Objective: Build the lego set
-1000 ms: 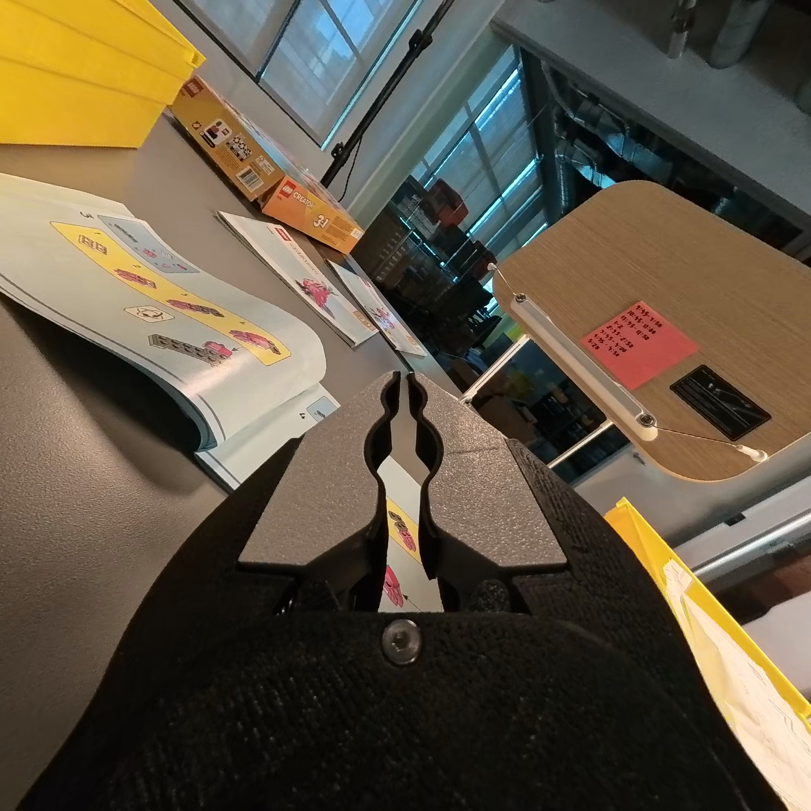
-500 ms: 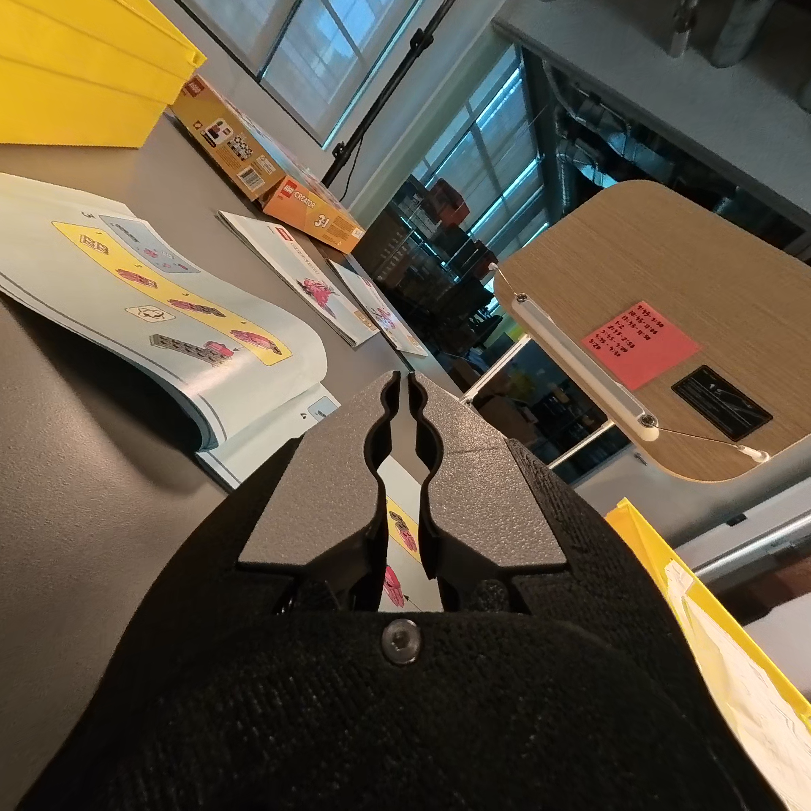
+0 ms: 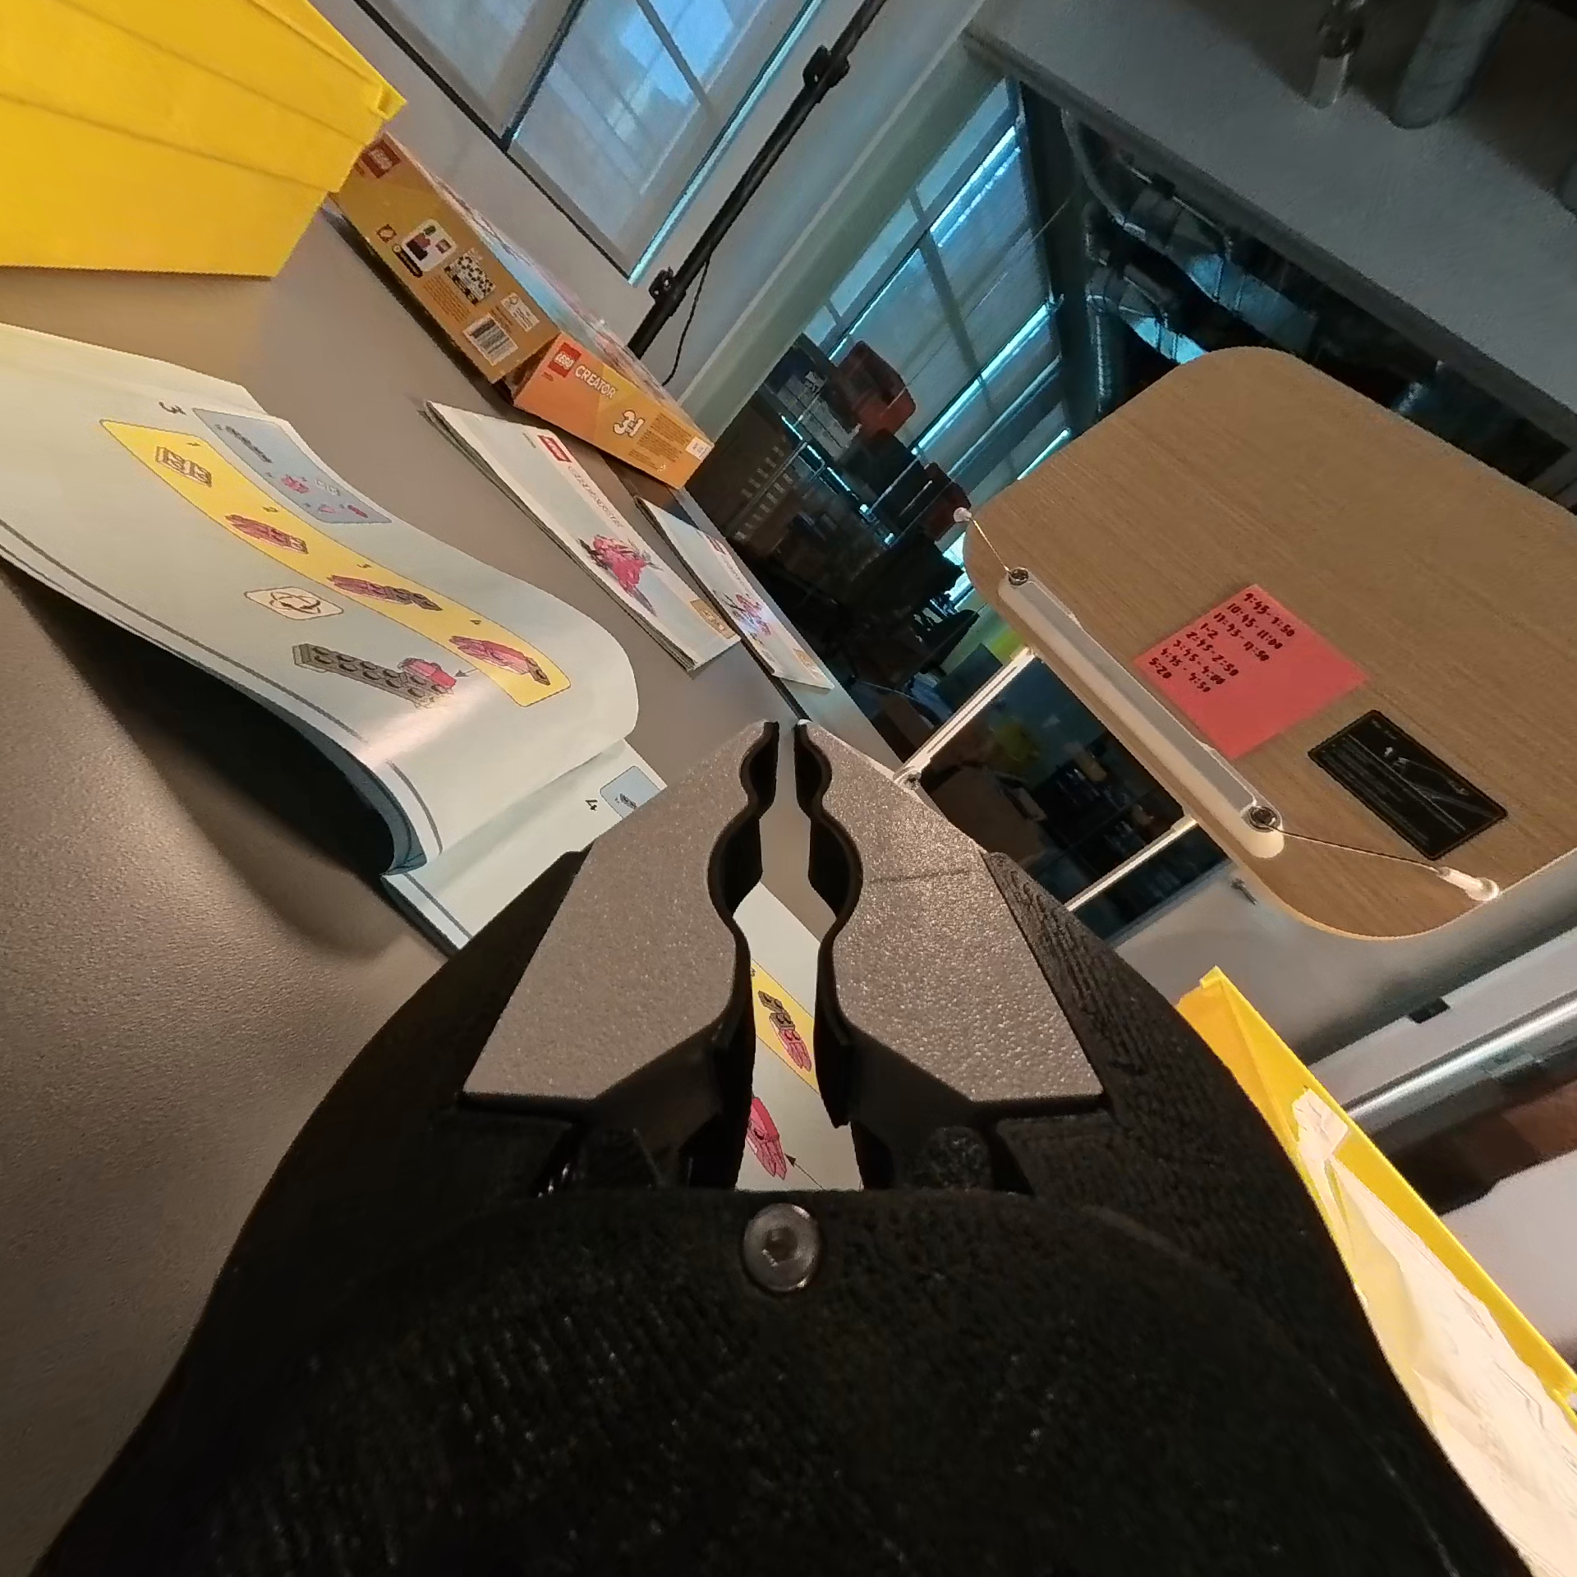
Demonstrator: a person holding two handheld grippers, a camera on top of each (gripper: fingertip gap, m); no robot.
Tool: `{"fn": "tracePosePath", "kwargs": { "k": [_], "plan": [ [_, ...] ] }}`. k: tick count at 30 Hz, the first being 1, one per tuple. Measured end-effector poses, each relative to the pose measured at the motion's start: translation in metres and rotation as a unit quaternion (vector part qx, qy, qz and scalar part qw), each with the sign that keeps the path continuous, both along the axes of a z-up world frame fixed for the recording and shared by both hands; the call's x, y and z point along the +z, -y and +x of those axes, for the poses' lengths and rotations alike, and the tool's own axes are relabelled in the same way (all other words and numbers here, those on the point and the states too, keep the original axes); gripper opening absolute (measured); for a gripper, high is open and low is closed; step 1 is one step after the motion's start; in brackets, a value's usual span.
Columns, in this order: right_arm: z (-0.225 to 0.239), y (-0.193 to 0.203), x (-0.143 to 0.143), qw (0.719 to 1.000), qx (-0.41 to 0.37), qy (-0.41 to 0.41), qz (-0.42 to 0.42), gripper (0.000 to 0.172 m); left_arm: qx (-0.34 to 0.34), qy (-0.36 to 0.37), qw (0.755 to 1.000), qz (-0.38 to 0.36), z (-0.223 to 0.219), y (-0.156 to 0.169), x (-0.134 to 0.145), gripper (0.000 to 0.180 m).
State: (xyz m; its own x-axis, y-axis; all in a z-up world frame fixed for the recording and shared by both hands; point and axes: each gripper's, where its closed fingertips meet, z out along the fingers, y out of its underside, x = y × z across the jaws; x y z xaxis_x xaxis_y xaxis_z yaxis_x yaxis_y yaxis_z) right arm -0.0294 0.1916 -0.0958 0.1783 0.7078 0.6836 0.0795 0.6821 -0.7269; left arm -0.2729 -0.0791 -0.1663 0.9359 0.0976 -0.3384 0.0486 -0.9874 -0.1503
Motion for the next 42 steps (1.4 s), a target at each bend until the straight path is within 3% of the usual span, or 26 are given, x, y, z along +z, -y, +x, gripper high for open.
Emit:
{"fn": "tracePosePath", "kwargs": {
  "k": [3,8,11,15,20,24,28,32,36,40,42],
  "plan": [
    [0.0,0.0,0.0,1.0,0.0,0.0,0.0,0.001,0.014,-0.026,0.999,0.029,-0.015,0.001,0.011,0.136],
    [0.0,0.0,-0.001,1.0,0.0,0.002,0.001,0.001,-0.018,0.147,0.98,0.131,0.048,-0.025,0.02,0.132],
    [-0.001,0.001,-0.001,1.0,0.001,0.003,0.004,0.001,-0.031,0.186,0.973,0.133,0.073,-0.034,0.015,0.142],
    [0.0,0.001,-0.001,1.0,0.0,0.003,0.004,0.001,-0.041,0.177,0.979,0.094,0.09,-0.041,-0.005,0.155],
    [0.0,0.001,-0.001,1.0,0.001,0.003,0.005,0.001,-0.023,0.145,0.987,0.059,0.088,-0.045,-0.021,0.157],
    [0.0,0.001,-0.001,1.0,0.002,0.003,0.004,0.001,-0.007,0.059,0.997,0.039,0.052,-0.036,-0.016,0.157],
    [0.0,0.002,-0.001,1.0,0.005,0.003,0.005,0.001,0.038,0.028,0.998,0.043,0.017,-0.021,-0.009,0.153],
    [0.001,0.003,0.0,1.0,0.006,-0.001,0.004,0.001,0.055,0.058,0.991,0.104,0.008,-0.016,0.009,0.148],
    [0.001,0.001,0.003,1.0,0.003,-0.008,-0.002,0.001,0.008,0.172,0.966,0.191,0.046,-0.026,0.035,0.129],
    [0.002,-0.003,0.005,1.0,-0.006,-0.015,-0.009,0.001,-0.084,0.163,0.969,0.164,0.067,-0.018,0.041,0.09],
    [0.002,-0.005,0.005,1.0,-0.011,-0.016,-0.01,0.001,-0.134,0.196,0.963,0.125,0.087,-0.008,0.038,0.066]
  ]
}}
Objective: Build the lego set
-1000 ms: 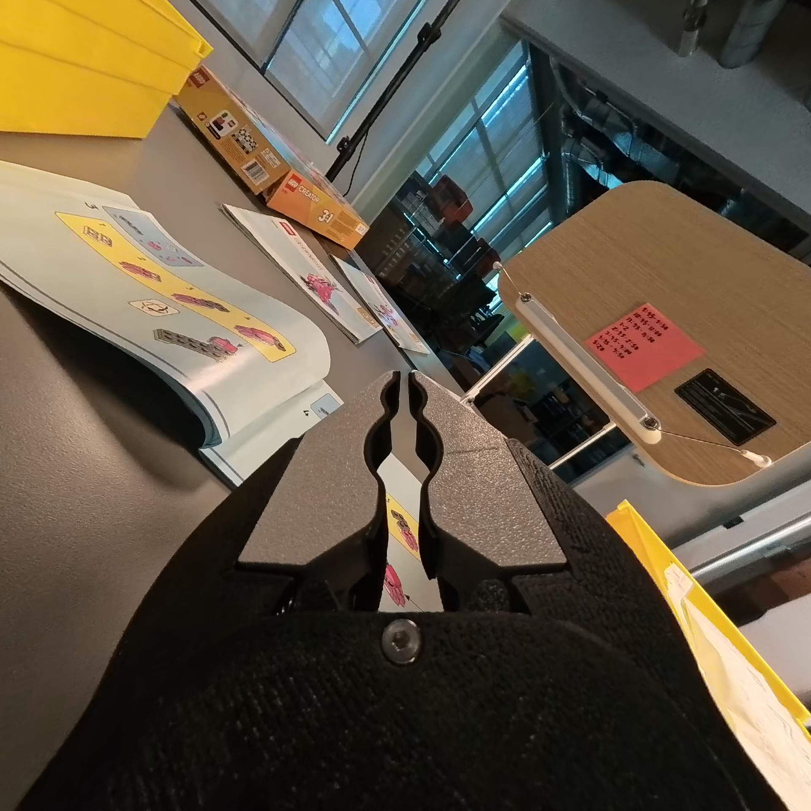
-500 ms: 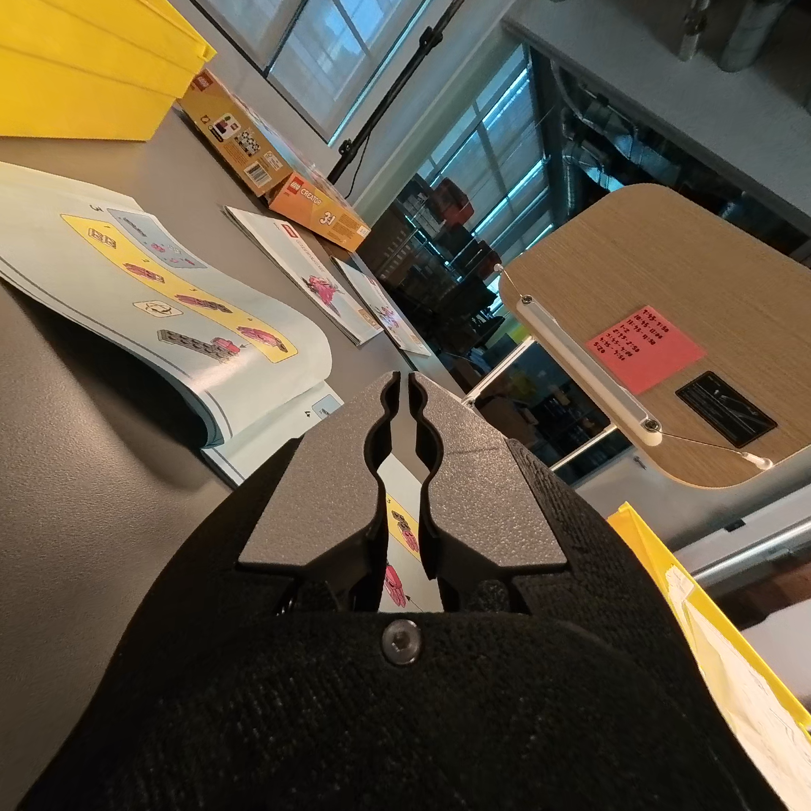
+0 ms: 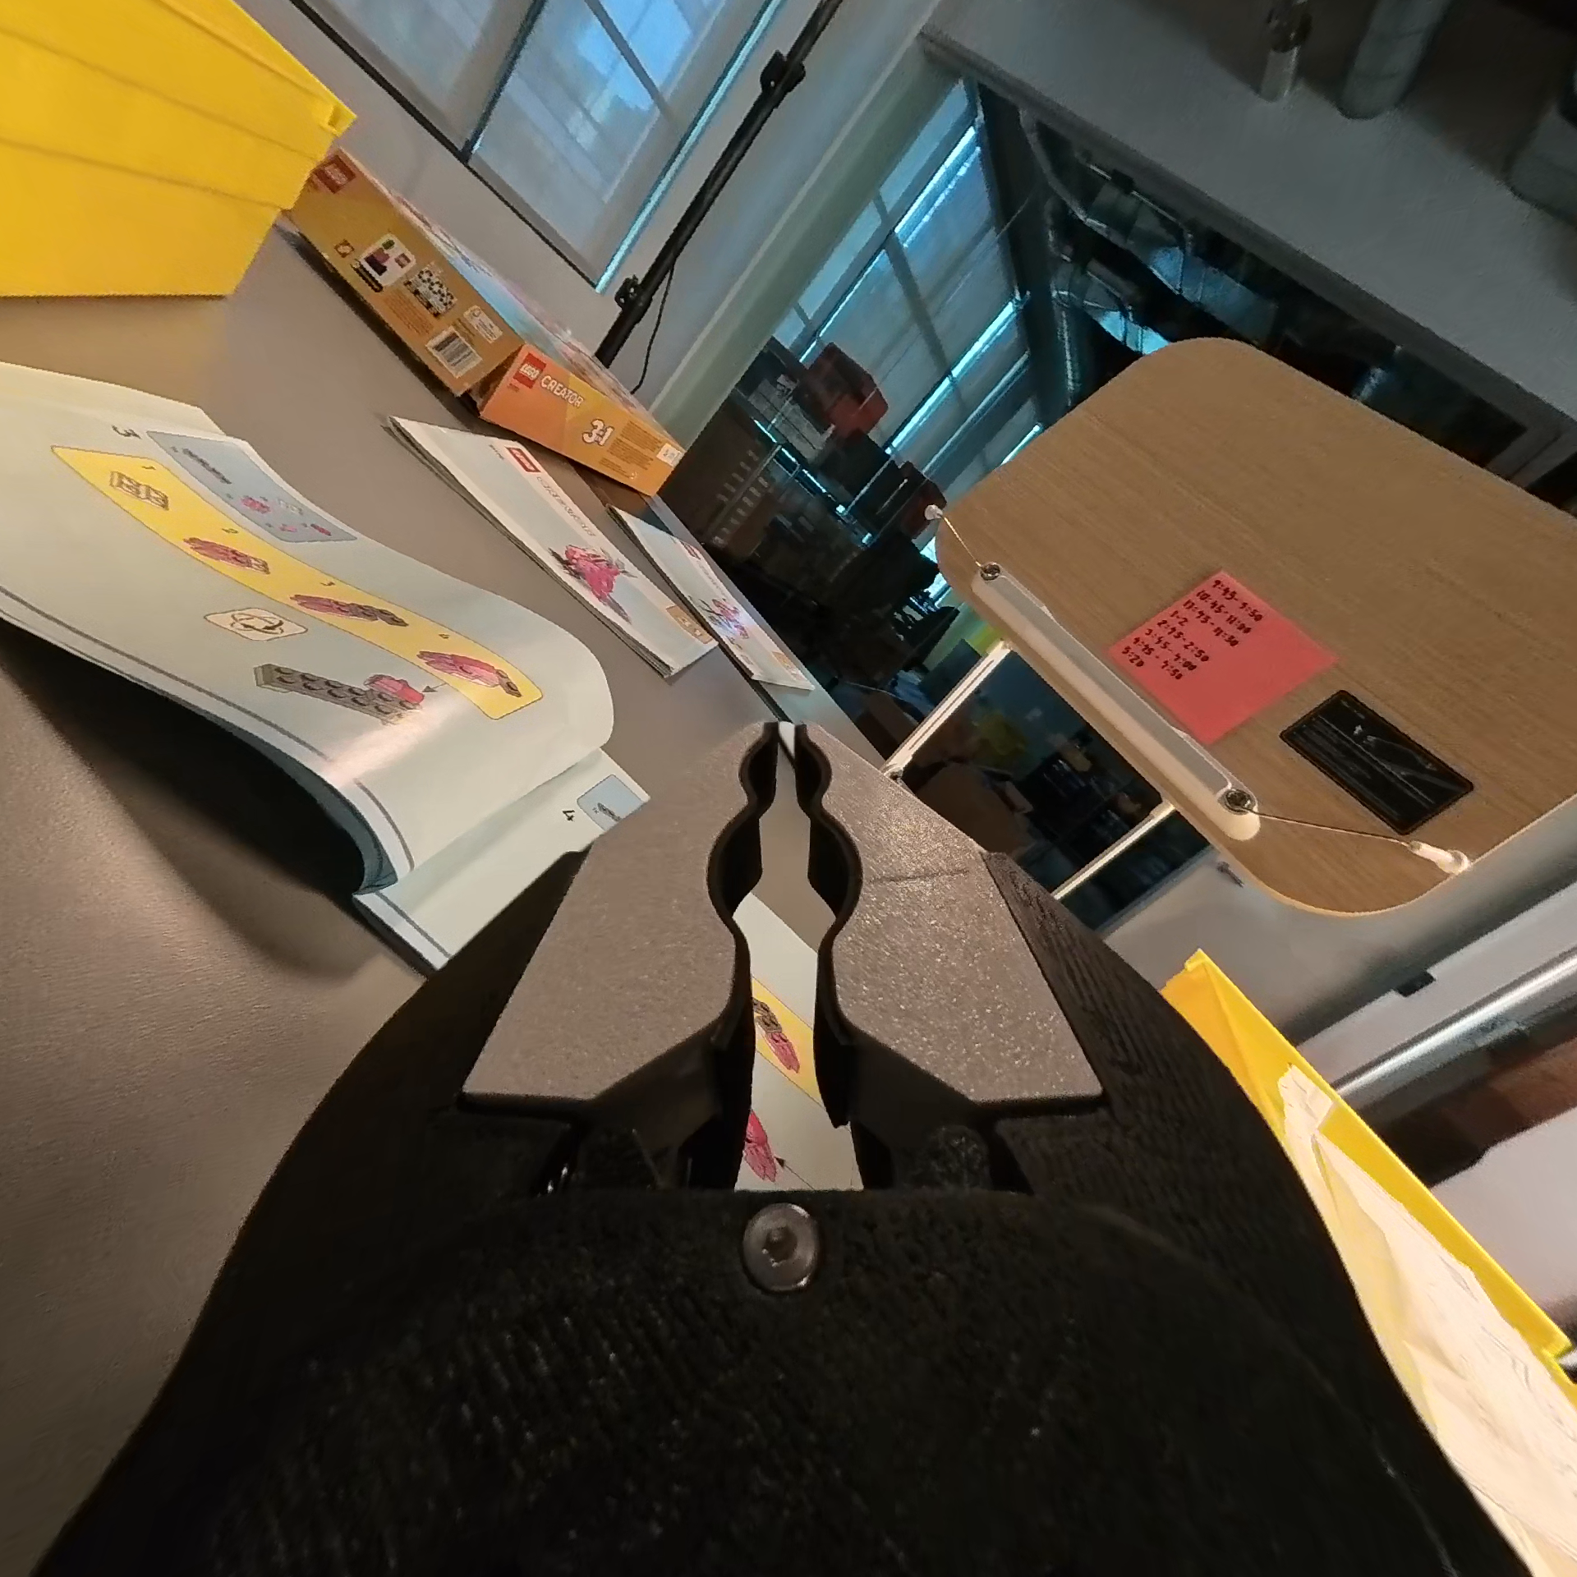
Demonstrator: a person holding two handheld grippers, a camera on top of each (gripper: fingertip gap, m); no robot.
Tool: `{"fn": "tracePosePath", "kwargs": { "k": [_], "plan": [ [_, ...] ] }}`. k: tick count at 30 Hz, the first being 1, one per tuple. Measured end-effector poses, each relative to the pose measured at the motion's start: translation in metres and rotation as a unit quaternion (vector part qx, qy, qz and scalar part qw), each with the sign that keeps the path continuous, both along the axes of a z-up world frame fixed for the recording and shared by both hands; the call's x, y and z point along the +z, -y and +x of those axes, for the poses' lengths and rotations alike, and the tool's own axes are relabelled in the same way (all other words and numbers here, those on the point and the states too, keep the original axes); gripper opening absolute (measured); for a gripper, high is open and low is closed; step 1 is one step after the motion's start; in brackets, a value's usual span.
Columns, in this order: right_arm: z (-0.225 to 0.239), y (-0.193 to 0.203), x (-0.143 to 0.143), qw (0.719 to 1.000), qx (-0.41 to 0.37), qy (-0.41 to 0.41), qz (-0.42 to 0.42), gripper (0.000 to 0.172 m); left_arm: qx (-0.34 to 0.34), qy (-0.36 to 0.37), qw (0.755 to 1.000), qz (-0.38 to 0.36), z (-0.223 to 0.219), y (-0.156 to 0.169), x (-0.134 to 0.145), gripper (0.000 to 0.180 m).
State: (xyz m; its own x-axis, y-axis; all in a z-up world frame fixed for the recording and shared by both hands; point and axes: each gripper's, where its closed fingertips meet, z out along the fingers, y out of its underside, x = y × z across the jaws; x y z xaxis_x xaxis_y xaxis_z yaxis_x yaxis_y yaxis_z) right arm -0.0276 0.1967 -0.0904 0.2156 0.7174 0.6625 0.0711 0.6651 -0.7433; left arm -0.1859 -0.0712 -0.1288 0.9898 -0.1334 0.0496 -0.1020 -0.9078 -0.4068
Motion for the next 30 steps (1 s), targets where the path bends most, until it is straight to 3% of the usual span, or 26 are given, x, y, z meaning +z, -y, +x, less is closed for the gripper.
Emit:
{"fn": "tracePosePath", "kwargs": {
  "k": [3,6,10,14,20,30],
  "plan": [
    [-0.001,-0.001,0.0,1.0,-0.007,0.001,0.004,0.001,-0.063,0.035,0.997,-0.043,0.026,0.015,-0.005,0.055],
    [-0.002,-0.001,-0.001,1.0,-0.01,0.005,0.009,0.001,-0.137,0.054,0.986,-0.077,0.047,0.029,-0.013,0.057],
    [-0.004,-0.001,-0.003,1.0,-0.011,0.01,0.014,0.001,-0.227,0.08,0.969,-0.062,0.074,0.027,-0.021,0.045],
    [-0.005,-0.001,-0.004,1.0,-0.014,0.014,0.018,0.001,-0.253,0.081,0.961,-0.08,0.083,0.027,-0.034,0.033],
    [-0.005,-0.002,-0.005,0.999,-0.018,0.018,0.023,0.001,-0.254,0.057,0.96,-0.101,0.084,0.027,-0.05,0.032],
    [-0.006,-0.001,-0.005,0.999,-0.018,0.018,0.027,0.001,-0.246,0.005,0.965,-0.094,0.084,0.023,-0.053,0.016]
  ]
}}
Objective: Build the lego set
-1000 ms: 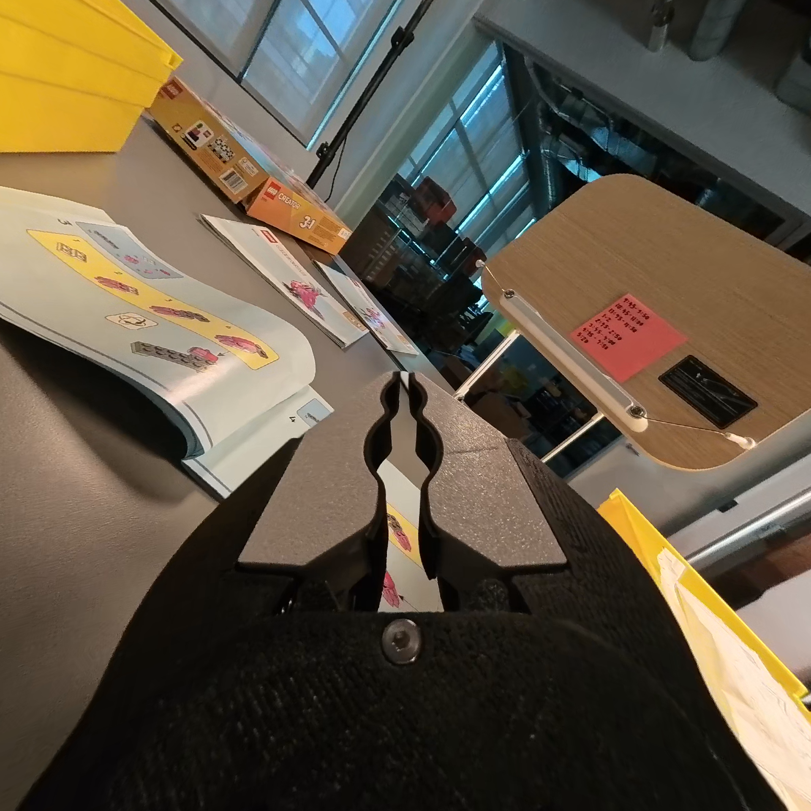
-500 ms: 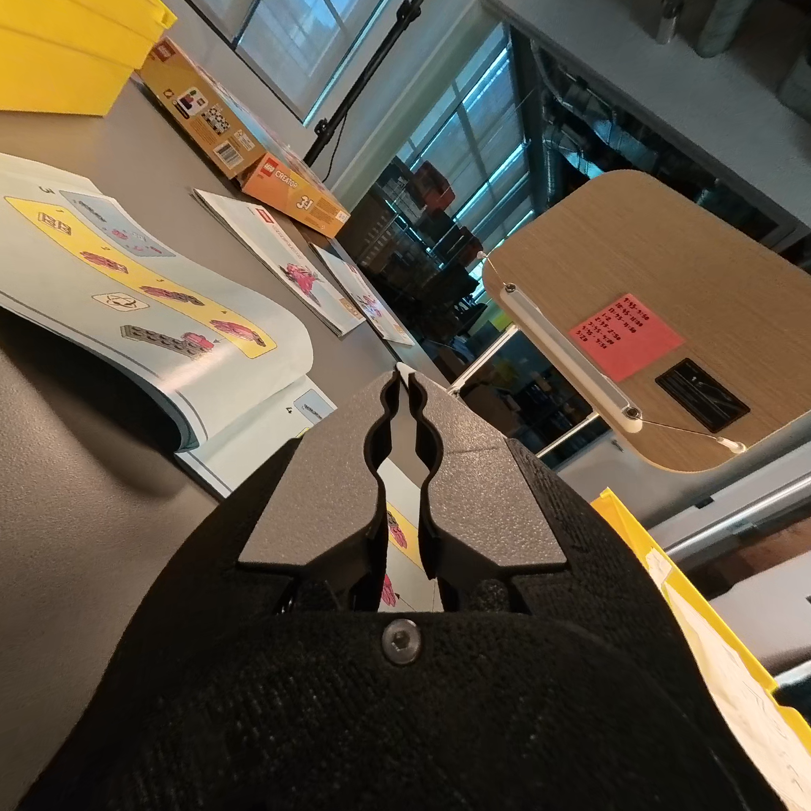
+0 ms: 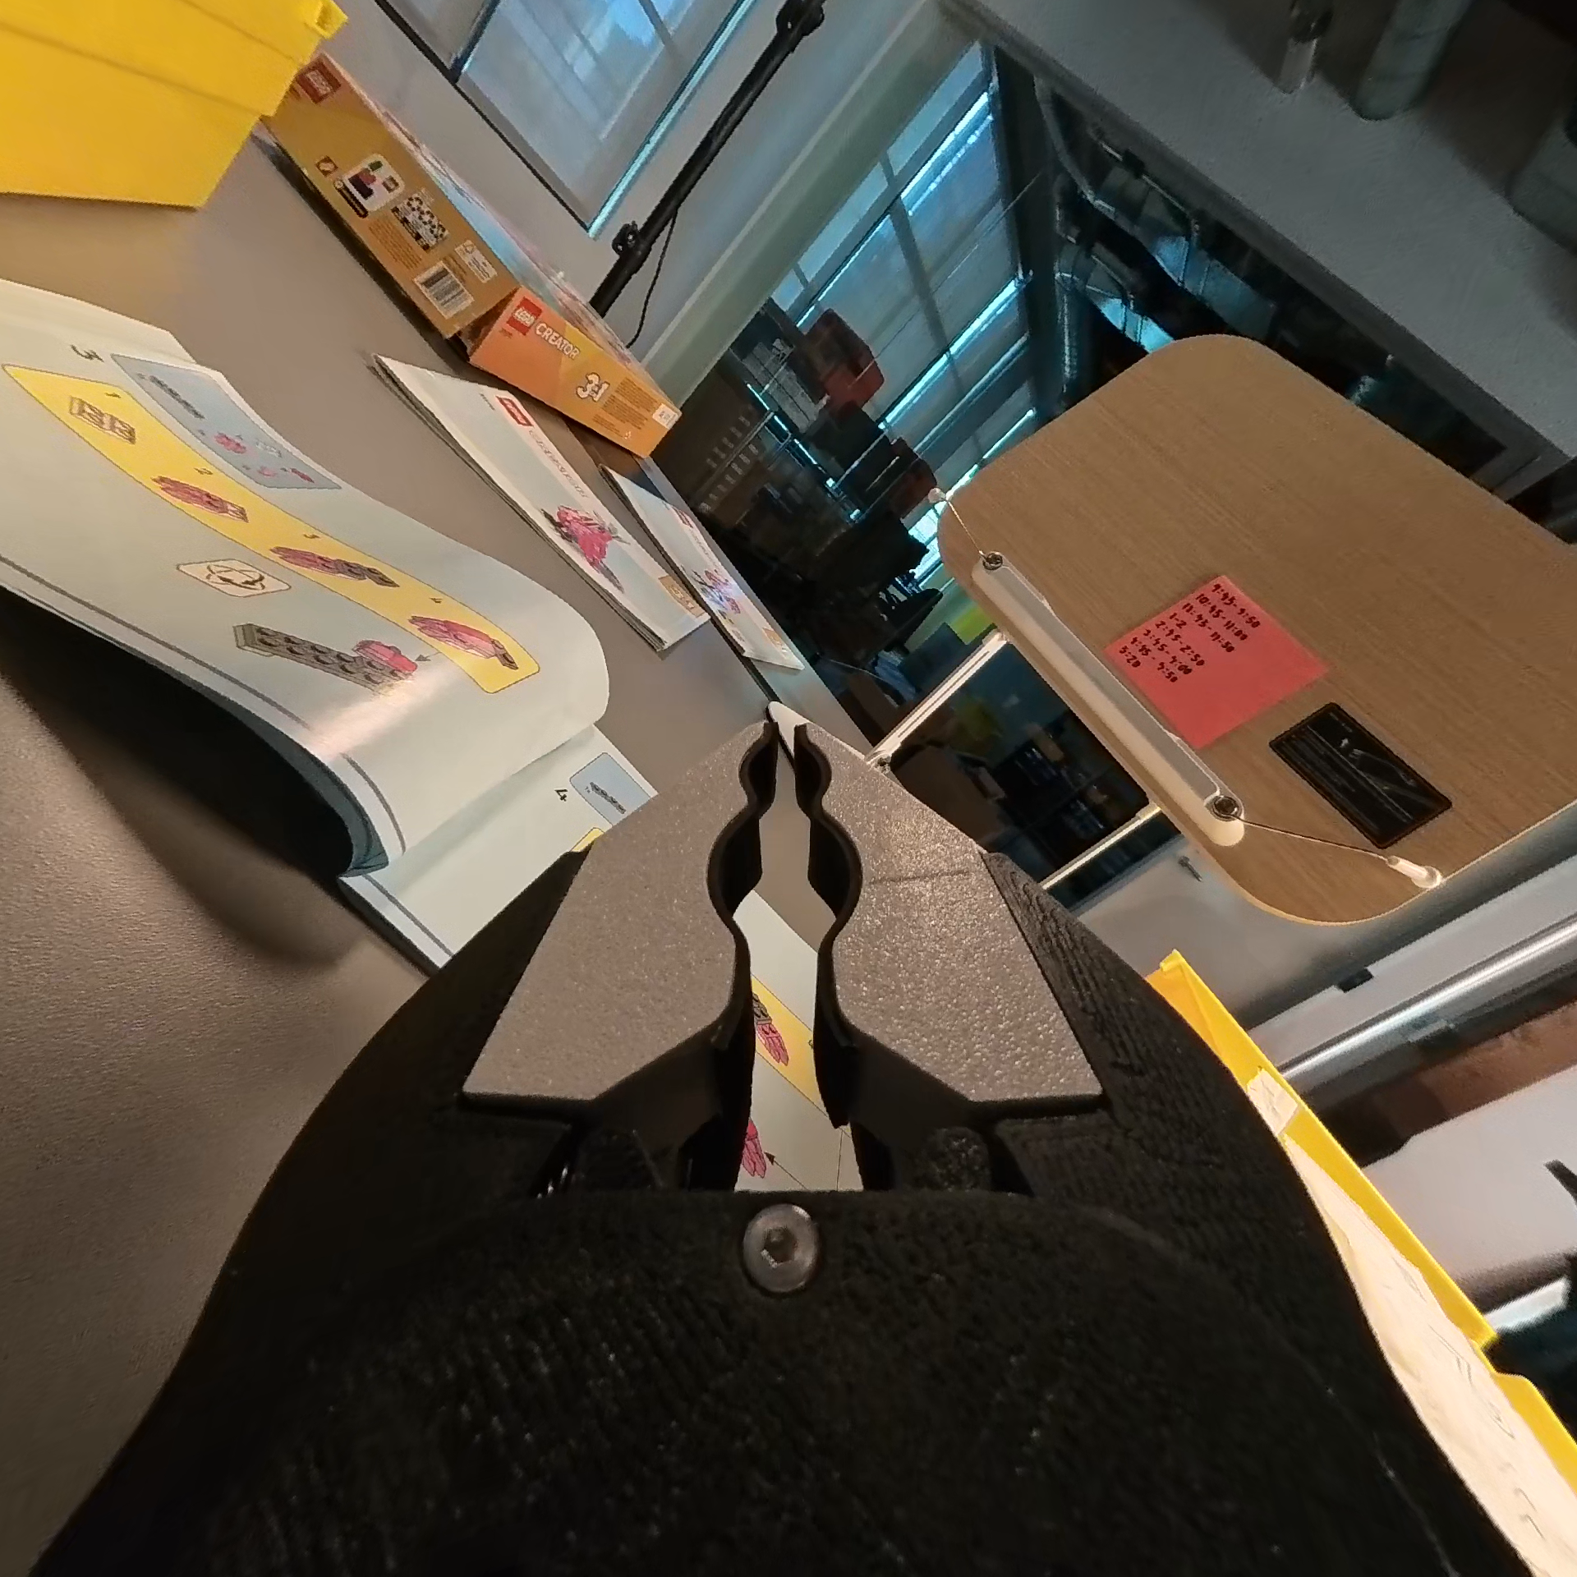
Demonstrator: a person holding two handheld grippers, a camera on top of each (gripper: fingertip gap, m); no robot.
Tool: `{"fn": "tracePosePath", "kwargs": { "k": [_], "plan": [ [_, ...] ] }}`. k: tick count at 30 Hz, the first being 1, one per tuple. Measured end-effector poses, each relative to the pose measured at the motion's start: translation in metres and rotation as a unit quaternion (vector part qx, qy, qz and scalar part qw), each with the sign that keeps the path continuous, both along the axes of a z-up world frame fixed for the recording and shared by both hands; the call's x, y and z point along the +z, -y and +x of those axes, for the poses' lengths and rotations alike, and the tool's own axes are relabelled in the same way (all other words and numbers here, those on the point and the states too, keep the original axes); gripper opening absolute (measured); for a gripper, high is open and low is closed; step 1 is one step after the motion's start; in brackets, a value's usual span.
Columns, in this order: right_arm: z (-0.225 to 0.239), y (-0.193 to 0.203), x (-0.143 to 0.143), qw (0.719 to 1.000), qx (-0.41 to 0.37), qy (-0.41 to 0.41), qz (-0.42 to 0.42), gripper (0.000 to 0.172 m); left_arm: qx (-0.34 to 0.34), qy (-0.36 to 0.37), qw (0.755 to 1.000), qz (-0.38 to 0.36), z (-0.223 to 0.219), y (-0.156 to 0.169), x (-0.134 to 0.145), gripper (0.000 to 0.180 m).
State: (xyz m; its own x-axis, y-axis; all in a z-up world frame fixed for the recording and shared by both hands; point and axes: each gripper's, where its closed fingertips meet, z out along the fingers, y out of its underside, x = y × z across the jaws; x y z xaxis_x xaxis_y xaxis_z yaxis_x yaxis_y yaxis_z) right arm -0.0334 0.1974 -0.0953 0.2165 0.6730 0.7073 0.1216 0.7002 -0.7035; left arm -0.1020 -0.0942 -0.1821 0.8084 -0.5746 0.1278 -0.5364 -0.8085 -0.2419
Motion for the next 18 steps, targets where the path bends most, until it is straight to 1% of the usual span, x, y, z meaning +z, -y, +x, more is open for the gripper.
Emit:
{"fn": "tracePosePath", "kwargs": {
  "k": [2,5,8,9,11,13,14,16,18],
  "plan": [
    [0.0,0.0,0.0,1.0,0.0,-0.001,0.001,0.001,-0.001,-0.004,1.0,0.009,0.0,0.0,0.0,0.015],
    [0.002,0.0,0.003,1.0,0.0,-0.009,-0.003,0.001,0.021,-0.032,0.998,0.042,-0.011,-0.006,0.004,0.014],
    [0.005,-0.004,0.009,0.999,-0.003,-0.028,-0.02,0.001,0.056,-0.039,0.992,0.105,-0.016,-0.018,0.023,0.014],
    [0.007,-0.007,0.013,0.999,-0.007,-0.039,-0.027,0.001,0.072,-0.053,0.986,0.137,-0.021,-0.024,0.033,0.014],
    [0.015,-0.012,0.023,0.996,-0.016,-0.074,-0.041,0.001,0.114,-0.091,0.969,0.198,-0.032,-0.033,0.055,0.014],
    [0.025,-0.018,0.033,0.993,-0.02,-0.104,-0.057,0.0,0.161,-0.131,0.94,0.271,-0.039,-0.04,0.085,0.014],
    [0.03,-0.022,0.036,0.991,-0.023,-0.115,-0.059,0.0,0.183,-0.14,0.925,0.303,-0.037,-0.041,0.1,0.014],
    [0.042,-0.03,0.042,0.988,-0.026,-0.134,-0.07,0.001,0.219,-0.135,0.896,0.362,-0.026,-0.044,0.127,0.014],
    [0.054,-0.035,0.05,0.983,-0.017,-0.157,-0.092,0.002,0.24,-0.105,0.874,0.409,-0.005,-0.05,0.146,0.014]
  ]
}}
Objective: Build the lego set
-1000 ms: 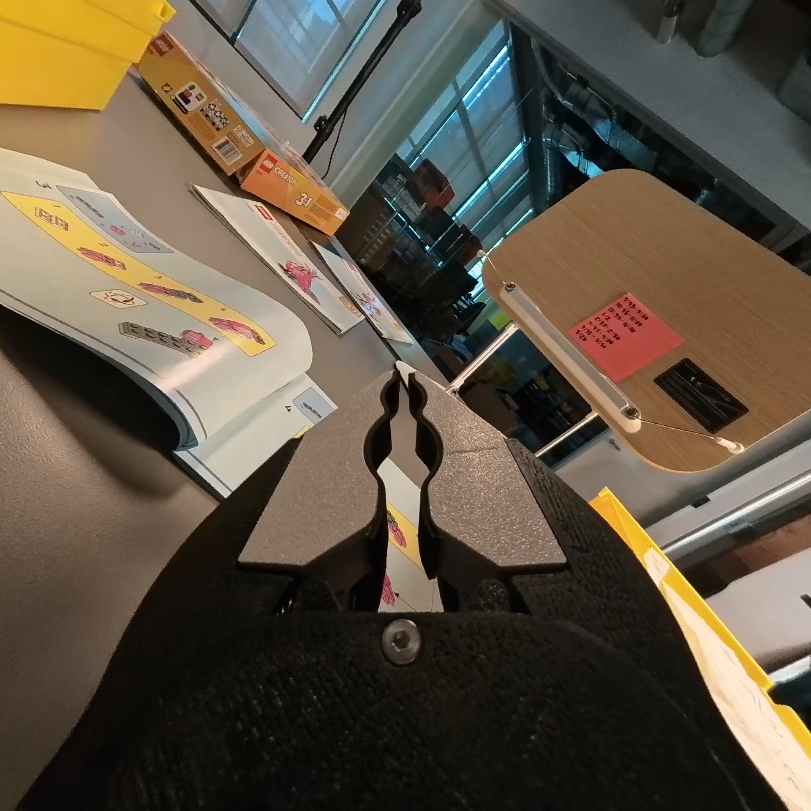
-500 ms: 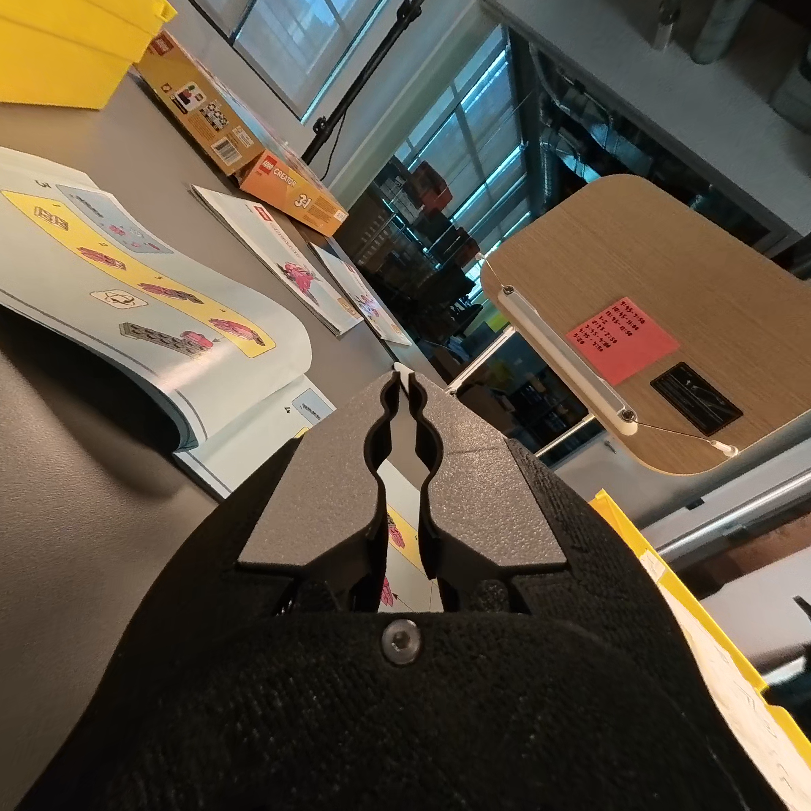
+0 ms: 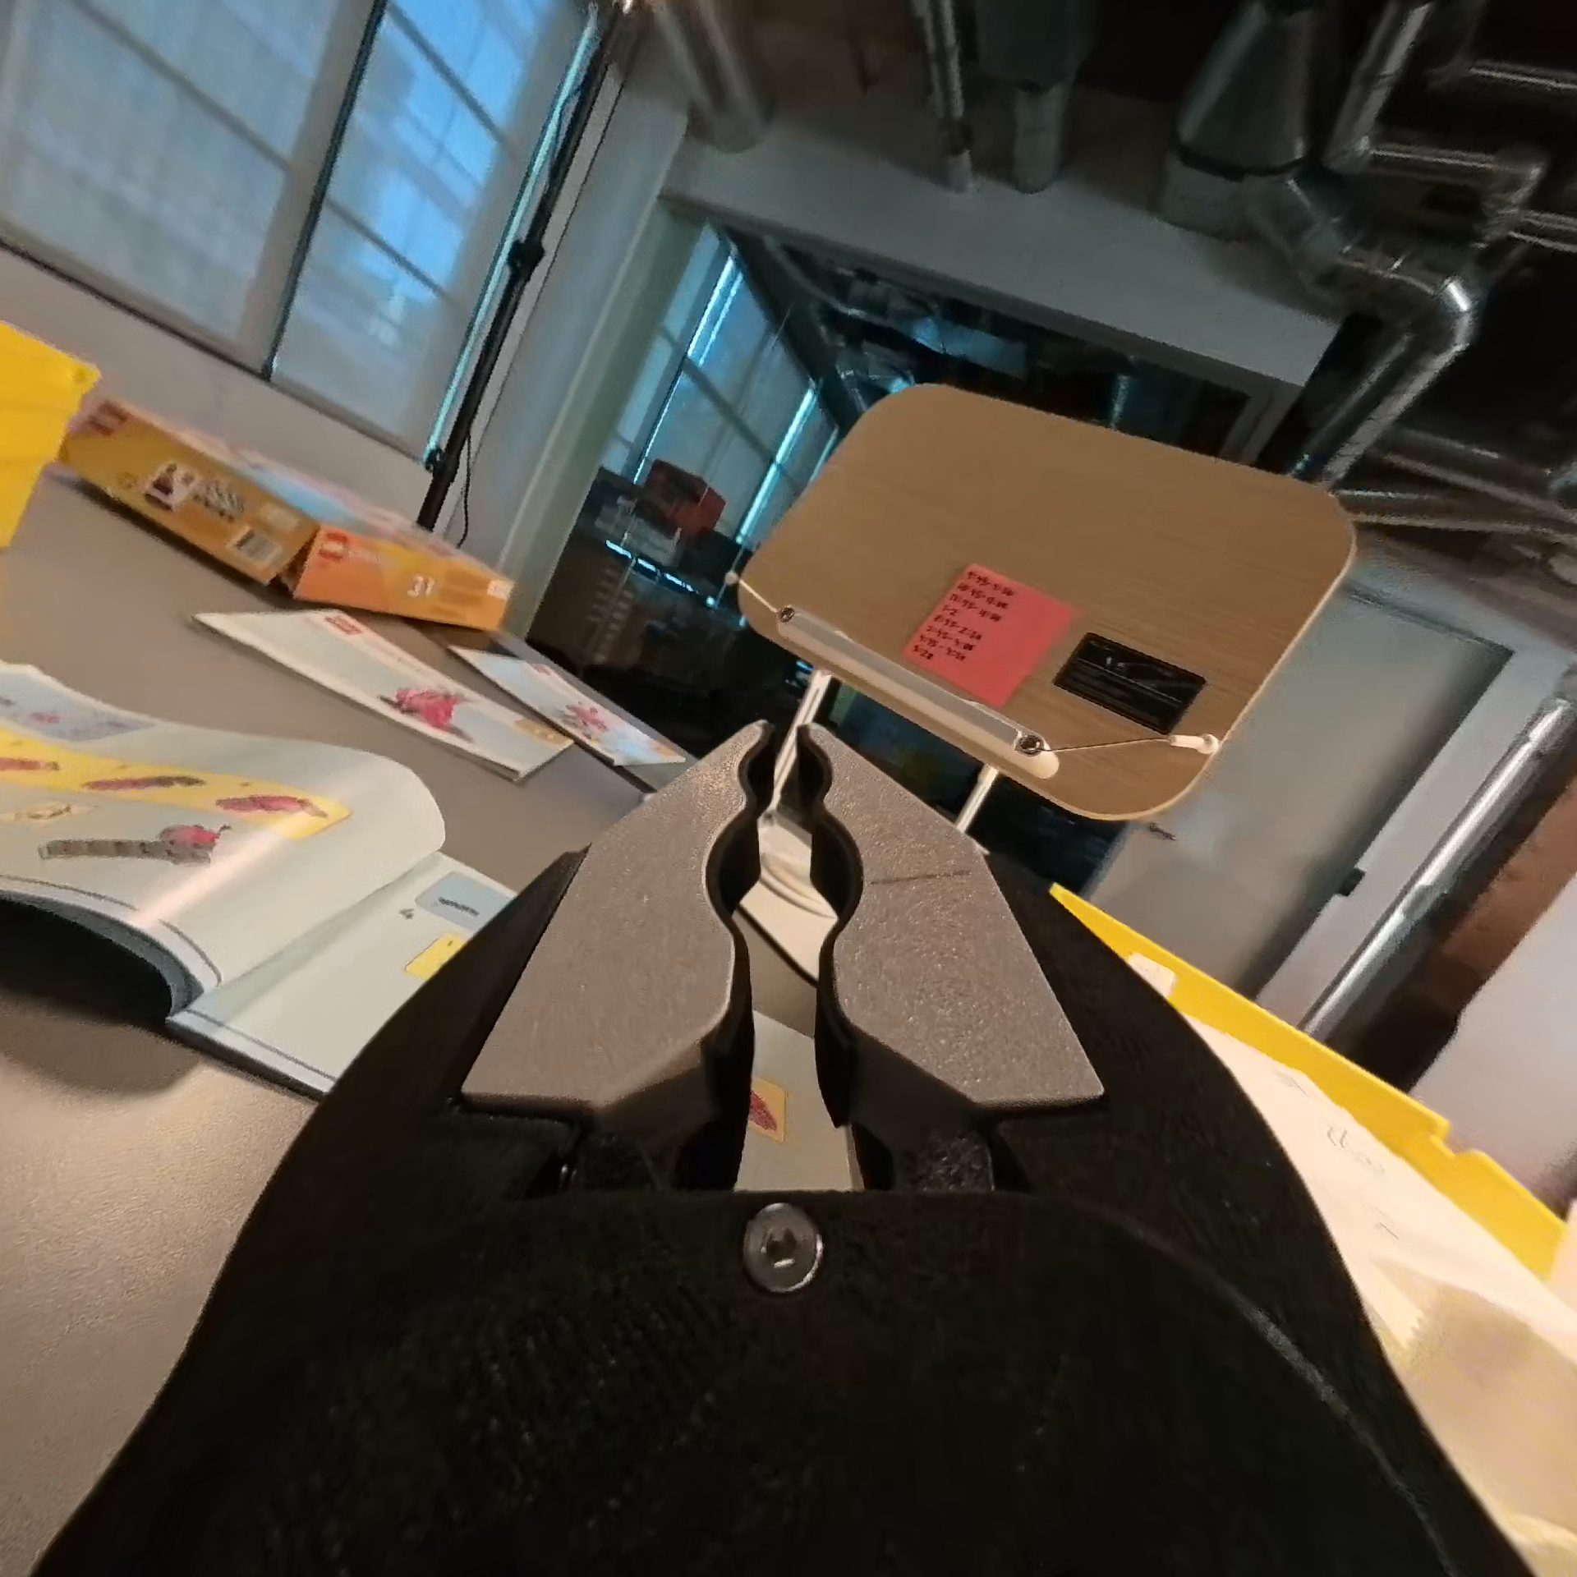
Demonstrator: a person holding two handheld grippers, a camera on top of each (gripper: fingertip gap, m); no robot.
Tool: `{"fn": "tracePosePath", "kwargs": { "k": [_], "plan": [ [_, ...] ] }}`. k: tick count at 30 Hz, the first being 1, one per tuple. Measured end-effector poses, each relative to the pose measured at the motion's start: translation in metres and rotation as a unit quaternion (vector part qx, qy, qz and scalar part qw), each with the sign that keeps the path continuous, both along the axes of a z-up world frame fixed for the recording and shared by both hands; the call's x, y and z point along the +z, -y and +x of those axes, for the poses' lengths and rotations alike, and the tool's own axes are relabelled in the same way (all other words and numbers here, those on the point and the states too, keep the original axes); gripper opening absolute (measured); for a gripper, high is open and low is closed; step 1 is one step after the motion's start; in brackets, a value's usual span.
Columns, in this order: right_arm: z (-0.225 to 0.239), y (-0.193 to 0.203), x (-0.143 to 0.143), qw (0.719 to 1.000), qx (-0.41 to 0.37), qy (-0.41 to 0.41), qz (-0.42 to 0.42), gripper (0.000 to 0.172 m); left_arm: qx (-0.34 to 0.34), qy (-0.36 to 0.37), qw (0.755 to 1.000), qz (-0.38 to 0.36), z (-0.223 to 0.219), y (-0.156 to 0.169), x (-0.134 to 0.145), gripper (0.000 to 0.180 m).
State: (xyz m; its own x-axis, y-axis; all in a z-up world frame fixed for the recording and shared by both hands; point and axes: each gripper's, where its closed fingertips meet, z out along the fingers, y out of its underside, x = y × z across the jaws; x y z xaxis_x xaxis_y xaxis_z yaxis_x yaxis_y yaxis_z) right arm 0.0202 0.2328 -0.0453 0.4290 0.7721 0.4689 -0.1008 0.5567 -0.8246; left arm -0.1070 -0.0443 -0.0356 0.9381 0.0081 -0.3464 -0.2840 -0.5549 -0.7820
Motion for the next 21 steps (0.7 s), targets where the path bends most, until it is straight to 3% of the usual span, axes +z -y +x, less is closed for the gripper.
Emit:
{"fn": "tracePosePath", "kwargs": {
  "k": [3,6,10,12,14,16,21],
  "plan": [
    [0.013,0.003,0.002,1.0,0.025,-0.005,0.002,0.002,-0.051,0.078,0.989,0.111,0.053,-0.025,0.021,0.014],
    [0.022,0.019,-0.002,0.998,0.068,0.007,0.016,0.003,-0.115,0.155,0.96,0.205,0.108,-0.057,0.026,0.013],
    [0.037,0.077,0.0,0.975,0.22,0.012,0.029,0.016,-0.212,0.296,0.904,0.222,0.178,-0.094,0.007,0.013],
    [0.048,0.12,-0.003,0.937,0.346,0.05,0.015,0.022,-0.268,0.402,0.85,0.208,0.203,-0.102,0.006,0.013],
    [0.064,0.148,0.005,0.899,0.433,0.065,-0.012,0.03,-0.318,0.513,0.771,0.204,0.216,-0.101,0.015,0.013],
    [0.078,0.163,0.017,0.874,0.48,0.068,-0.017,0.031,-0.349,0.587,0.705,0.189,0.222,-0.1,0.019,0.013],
    [0.097,0.18,0.027,0.839,0.535,0.096,-0.008,0.022,-0.407,0.679,0.594,0.144,0.238,-0.094,0.021,0.012]
  ]
}}
